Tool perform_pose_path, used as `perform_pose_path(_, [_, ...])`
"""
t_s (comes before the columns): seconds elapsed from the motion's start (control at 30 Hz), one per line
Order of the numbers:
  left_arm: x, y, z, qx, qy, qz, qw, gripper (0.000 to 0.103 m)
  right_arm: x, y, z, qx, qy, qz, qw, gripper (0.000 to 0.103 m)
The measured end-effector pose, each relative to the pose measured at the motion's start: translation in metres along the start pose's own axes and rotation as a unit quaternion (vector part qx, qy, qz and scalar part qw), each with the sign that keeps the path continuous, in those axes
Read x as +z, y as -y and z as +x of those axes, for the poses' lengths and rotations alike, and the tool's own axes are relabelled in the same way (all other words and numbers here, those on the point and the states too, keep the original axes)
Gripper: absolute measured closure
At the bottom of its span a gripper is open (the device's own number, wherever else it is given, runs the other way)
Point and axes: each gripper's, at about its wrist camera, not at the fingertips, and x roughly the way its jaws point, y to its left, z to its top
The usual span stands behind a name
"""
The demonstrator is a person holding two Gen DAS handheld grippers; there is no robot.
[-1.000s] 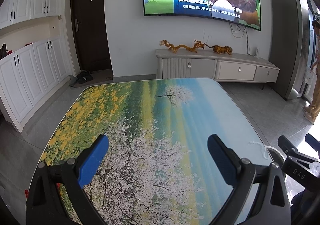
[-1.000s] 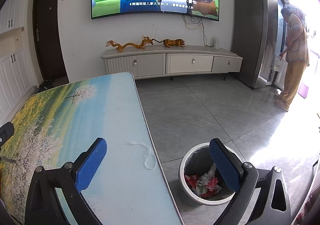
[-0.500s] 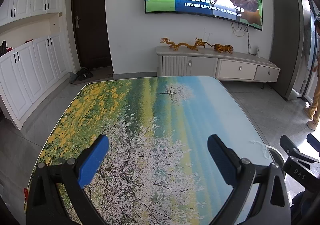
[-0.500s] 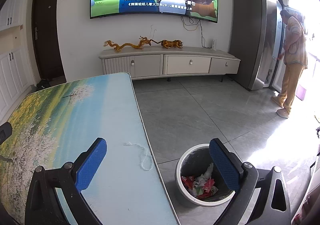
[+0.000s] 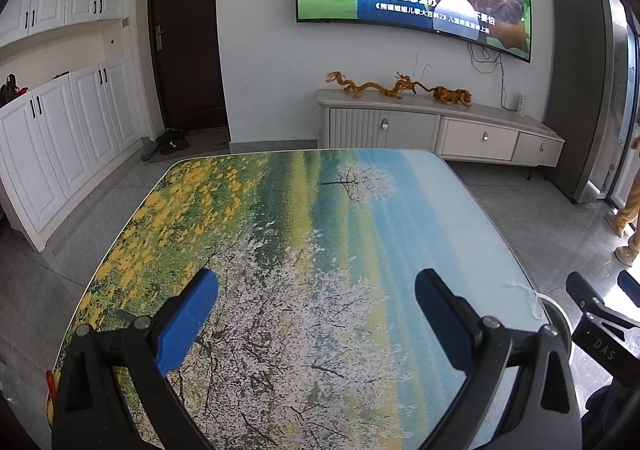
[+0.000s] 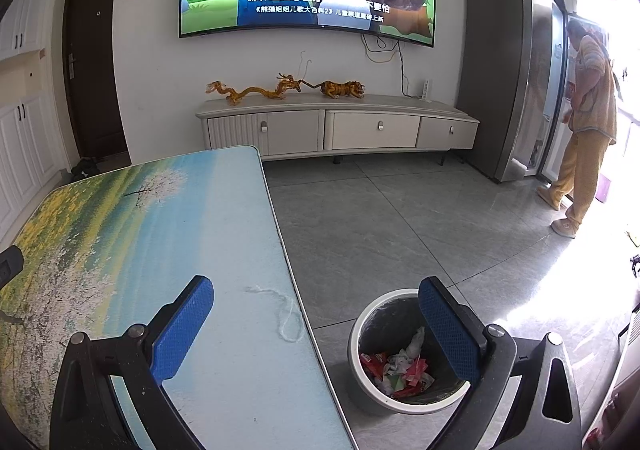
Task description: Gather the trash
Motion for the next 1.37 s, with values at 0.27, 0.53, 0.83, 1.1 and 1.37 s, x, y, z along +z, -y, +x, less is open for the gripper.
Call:
perform_pose_path(0.27, [-0.0001,0.0000,0.0003,0.000,-0.001,-0.001,1.0000,0.003,0.0004,0.0007,-0.0002,-0.001,0.001,0.000,1.000,0.000])
perform_pose_path(0.53, [-0.0008,-0.0015,0.0002,0.000,-0.001,-0.004,1.0000,0.003,0.0001,0.0006,-0.0001,-0.001,0.001,0.000,1.000,0.000])
perform_pose_path(0.83, [-0.0012,-0.0020,-0.0006,-0.001,-0.002,-0.008,1.0000,0.003,0.0004,-0.0001,-0.0013,-0.002,0.001,0.000,1.000,0.000])
perform_pose_path(1.1, [-0.0022,-0.0037,0.0006,-0.001,-0.005,-0.013,0.9999,0.003,0.0006,-0.0009,-0.0019,-0.003,0.002,-0.001,1.000,0.000])
perform_pose_path(1.37, [-0.0022,-0.0036,0.0006,-0.001,-0.005,-0.014,0.9999,0.003,0.0044,-0.0015,-0.0052,-0.005,0.002,-0.004,1.000,0.000])
